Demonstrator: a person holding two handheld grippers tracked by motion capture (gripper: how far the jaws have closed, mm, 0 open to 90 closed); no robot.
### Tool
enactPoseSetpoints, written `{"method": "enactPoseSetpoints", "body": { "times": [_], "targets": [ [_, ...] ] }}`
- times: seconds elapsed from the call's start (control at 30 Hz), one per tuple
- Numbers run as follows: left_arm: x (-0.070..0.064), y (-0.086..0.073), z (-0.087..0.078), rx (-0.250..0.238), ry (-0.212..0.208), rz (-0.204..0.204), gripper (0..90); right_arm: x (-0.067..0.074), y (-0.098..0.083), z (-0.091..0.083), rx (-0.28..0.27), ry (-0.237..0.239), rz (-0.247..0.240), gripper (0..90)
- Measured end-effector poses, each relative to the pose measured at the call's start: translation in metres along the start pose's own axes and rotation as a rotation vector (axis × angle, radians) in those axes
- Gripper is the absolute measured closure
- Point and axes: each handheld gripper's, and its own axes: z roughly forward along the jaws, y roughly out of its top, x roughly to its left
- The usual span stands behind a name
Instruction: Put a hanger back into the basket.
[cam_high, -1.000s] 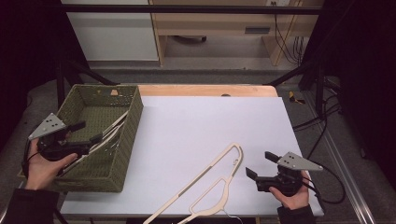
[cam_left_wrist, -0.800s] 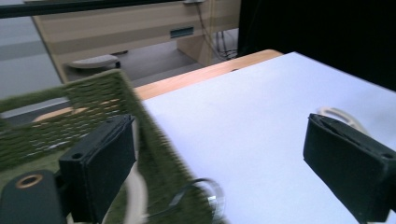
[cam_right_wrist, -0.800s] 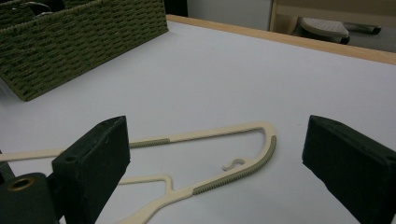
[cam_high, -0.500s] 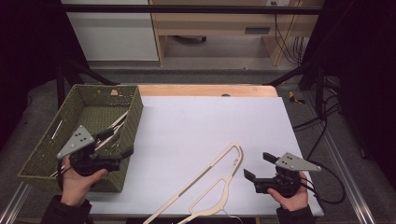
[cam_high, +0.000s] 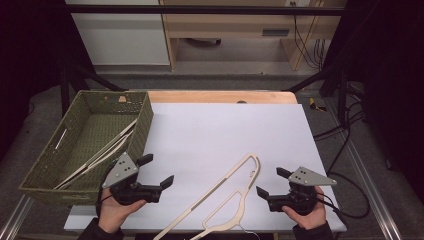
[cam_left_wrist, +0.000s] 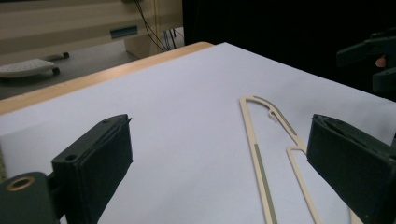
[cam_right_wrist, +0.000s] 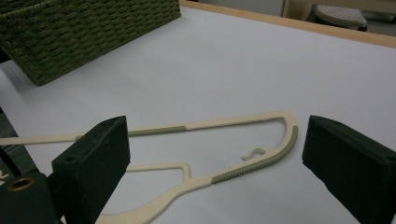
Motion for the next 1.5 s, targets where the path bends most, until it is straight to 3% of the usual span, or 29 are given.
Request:
{"method": "enactPoseSetpoints", "body": {
  "times": [0.2,0.33,0.5,0.67,1.0,1.5],
  "targets": [
    [-0.001,-0.018,0.009,0.043,-0.023,-0.015,6.8,0.005,-0.002,0.003,0.025,0.01,0.006,8.1],
    [0.0,-0.027,0.011,0.058,-0.019,-0.025,6.9,0.011,-0.006,0.008,0.085,0.025,-0.001,9.7],
    [0.001,-0.031,0.016,0.075,-0.022,-0.039,7.0,0.021,-0.009,0.007,0.11,0.039,-0.02,9.6],
    [-0.002,-0.035,0.02,0.09,-0.029,-0.026,7.0,0.03,-0.014,0.002,0.131,0.045,-0.025,10.2],
    [-0.005,-0.039,0.025,0.115,-0.04,-0.024,7.1,0.048,-0.033,0.014,0.24,0.06,-0.031,15.7],
    [-0.006,-0.042,0.026,0.123,-0.046,-0.032,7.5,0.069,-0.055,0.031,0.337,0.082,-0.008,44.2]
  ]
}}
